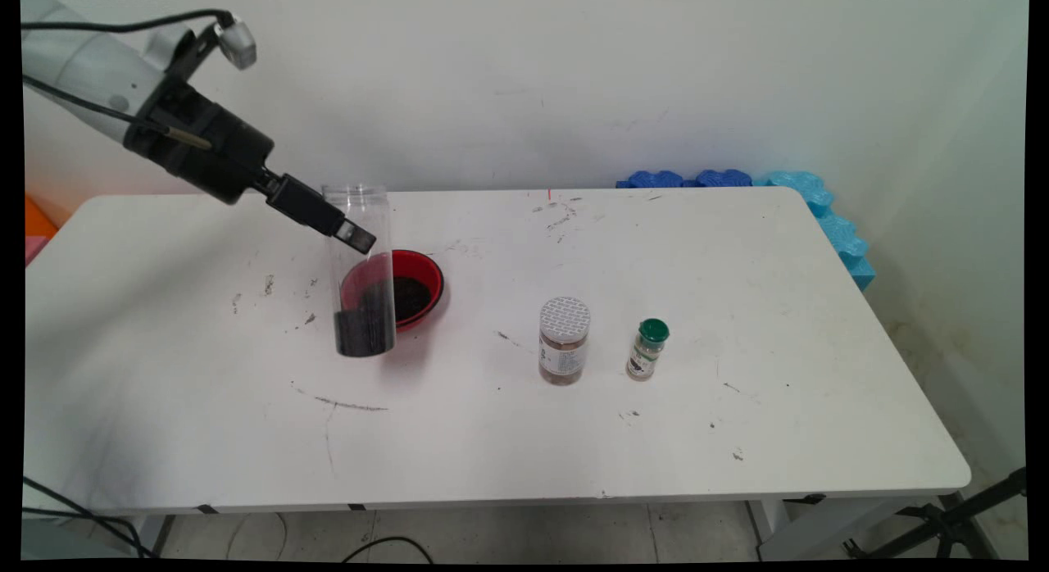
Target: Pour the black seasoning powder in the red bowl
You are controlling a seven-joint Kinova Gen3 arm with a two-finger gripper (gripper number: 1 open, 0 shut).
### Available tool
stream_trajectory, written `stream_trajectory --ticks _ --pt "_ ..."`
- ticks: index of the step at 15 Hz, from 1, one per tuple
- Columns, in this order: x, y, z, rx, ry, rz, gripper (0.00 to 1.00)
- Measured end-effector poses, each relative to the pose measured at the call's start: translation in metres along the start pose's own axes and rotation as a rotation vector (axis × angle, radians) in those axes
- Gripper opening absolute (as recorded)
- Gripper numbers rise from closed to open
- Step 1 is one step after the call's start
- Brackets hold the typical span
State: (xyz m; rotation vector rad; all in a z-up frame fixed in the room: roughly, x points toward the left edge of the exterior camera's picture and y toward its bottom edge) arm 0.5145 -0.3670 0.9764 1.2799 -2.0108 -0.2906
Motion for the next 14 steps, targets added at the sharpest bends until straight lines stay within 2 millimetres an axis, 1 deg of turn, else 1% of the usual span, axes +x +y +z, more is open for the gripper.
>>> stream_trajectory --ticks 6,10,14 --pt "-0.007 -0.021 0.014 0.023 -0.024 -0.154 0.0" --pt "-0.012 -0.04 0.027 0.039 -0.047 -0.258 0.0" --pt "-0.013 -0.051 0.038 0.029 -0.056 -0.375 0.0"
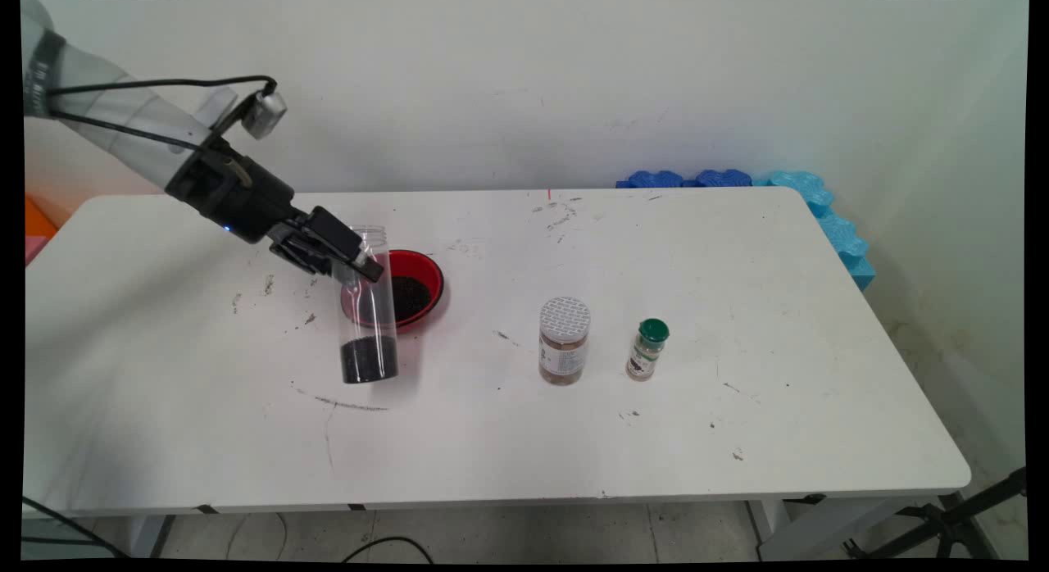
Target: Pour the black seasoning powder in the red bowl
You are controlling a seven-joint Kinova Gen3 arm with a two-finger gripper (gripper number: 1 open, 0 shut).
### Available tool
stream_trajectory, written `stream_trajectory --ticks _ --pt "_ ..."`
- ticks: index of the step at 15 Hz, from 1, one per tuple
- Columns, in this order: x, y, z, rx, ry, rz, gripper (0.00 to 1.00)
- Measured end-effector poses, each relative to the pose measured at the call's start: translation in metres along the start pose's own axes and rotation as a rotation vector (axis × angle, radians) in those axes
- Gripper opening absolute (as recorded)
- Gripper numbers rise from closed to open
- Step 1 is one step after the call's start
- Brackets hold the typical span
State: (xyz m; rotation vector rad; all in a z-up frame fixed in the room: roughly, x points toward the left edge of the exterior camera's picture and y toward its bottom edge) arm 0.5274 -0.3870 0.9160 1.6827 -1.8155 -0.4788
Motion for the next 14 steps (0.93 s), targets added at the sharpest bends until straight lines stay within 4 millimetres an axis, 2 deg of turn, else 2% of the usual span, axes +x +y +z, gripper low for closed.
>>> stream_trajectory --ticks 9,14 --pt "0.006 -0.019 0.017 -0.025 -0.007 -0.34 0.0" --pt "0.009 -0.023 0.022 -0.052 -0.003 -0.523 0.0"
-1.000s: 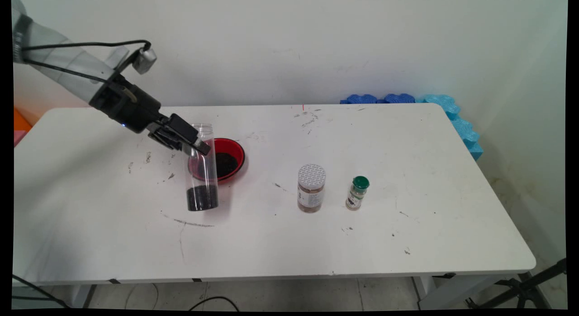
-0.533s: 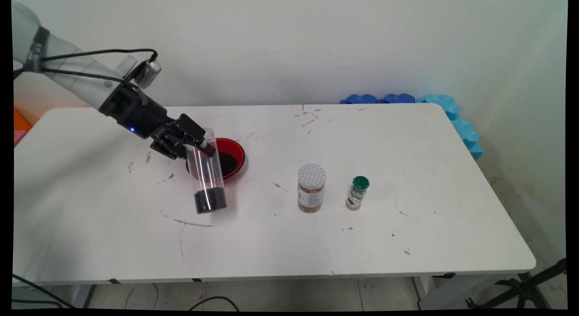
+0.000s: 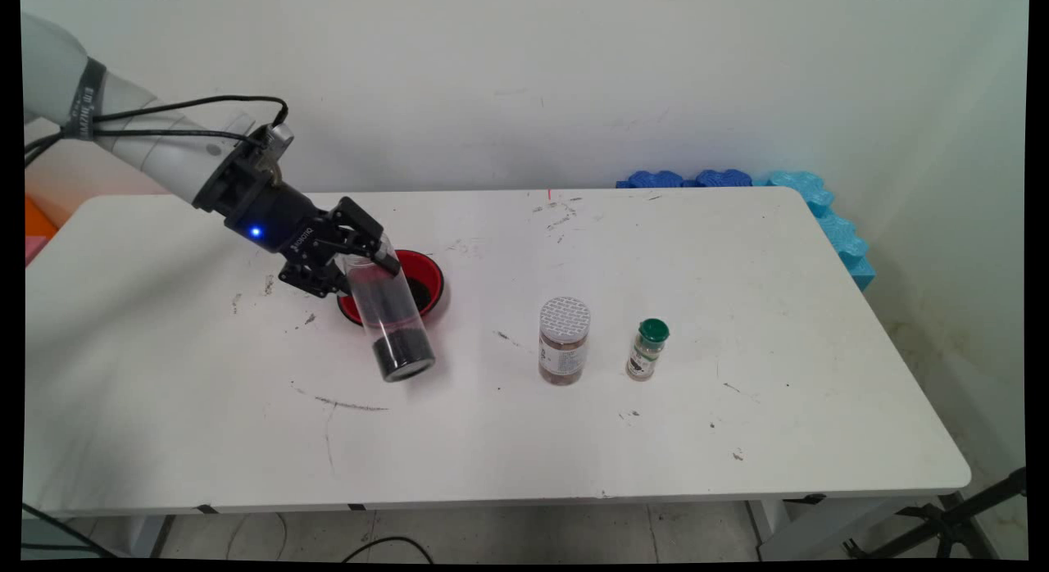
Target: Pour the black seasoning powder in the red bowl
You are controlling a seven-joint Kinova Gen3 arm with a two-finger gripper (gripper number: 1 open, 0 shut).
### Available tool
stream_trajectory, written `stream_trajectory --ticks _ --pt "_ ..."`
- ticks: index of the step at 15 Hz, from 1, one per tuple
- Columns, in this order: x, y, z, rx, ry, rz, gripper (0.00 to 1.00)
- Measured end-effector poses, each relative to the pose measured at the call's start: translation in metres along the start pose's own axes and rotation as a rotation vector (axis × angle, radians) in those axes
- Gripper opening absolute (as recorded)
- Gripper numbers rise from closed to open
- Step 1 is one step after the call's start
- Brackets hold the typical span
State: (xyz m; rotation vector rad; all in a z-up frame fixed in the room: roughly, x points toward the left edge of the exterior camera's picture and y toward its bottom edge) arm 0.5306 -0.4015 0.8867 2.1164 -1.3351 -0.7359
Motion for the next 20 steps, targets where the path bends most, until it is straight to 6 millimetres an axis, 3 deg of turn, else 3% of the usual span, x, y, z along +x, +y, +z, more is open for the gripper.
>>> stream_trajectory --ticks 20 --pt "0.0083 -0.0054 0.001 -0.099 -0.027 -0.605 0.0"
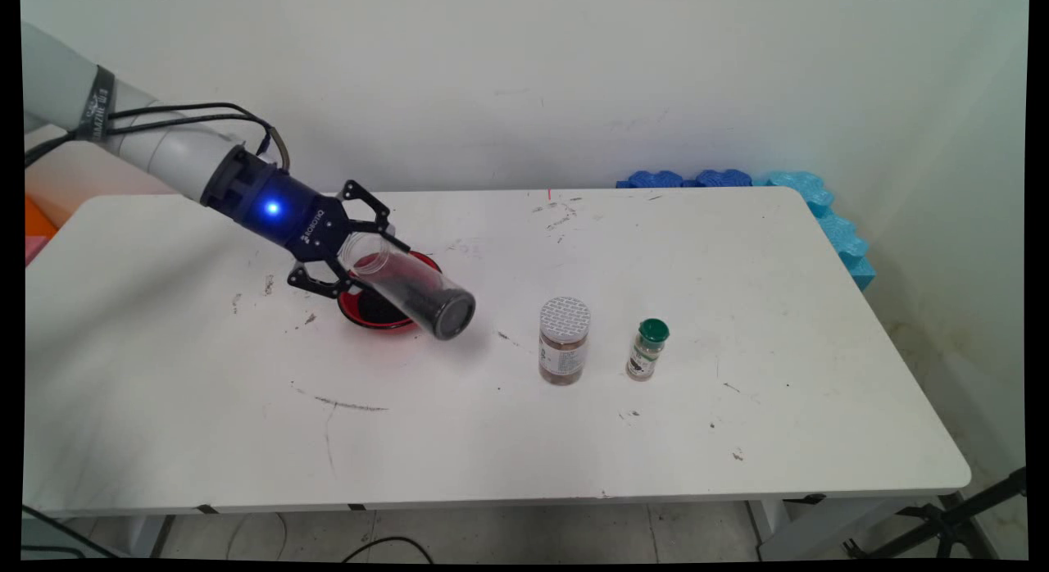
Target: Pour the black seasoning powder in the red bowl
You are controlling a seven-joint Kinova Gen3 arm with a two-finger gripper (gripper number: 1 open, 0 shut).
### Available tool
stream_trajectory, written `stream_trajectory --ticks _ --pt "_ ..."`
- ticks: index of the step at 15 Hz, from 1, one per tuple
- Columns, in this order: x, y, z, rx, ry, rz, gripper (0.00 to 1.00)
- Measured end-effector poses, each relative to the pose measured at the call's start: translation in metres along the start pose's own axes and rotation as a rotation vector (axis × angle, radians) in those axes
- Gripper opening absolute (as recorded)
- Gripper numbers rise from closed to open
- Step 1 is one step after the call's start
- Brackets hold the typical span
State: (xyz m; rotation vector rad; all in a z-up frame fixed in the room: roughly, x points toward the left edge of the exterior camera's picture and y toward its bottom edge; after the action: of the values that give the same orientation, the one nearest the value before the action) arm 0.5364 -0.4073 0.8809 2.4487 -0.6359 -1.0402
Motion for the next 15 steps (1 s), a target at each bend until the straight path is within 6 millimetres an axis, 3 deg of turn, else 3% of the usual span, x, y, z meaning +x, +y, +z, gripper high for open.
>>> stream_trajectory --ticks 15 --pt "0.0023 -0.0053 -0.0011 -0.075 -0.002 -0.284 0.0"
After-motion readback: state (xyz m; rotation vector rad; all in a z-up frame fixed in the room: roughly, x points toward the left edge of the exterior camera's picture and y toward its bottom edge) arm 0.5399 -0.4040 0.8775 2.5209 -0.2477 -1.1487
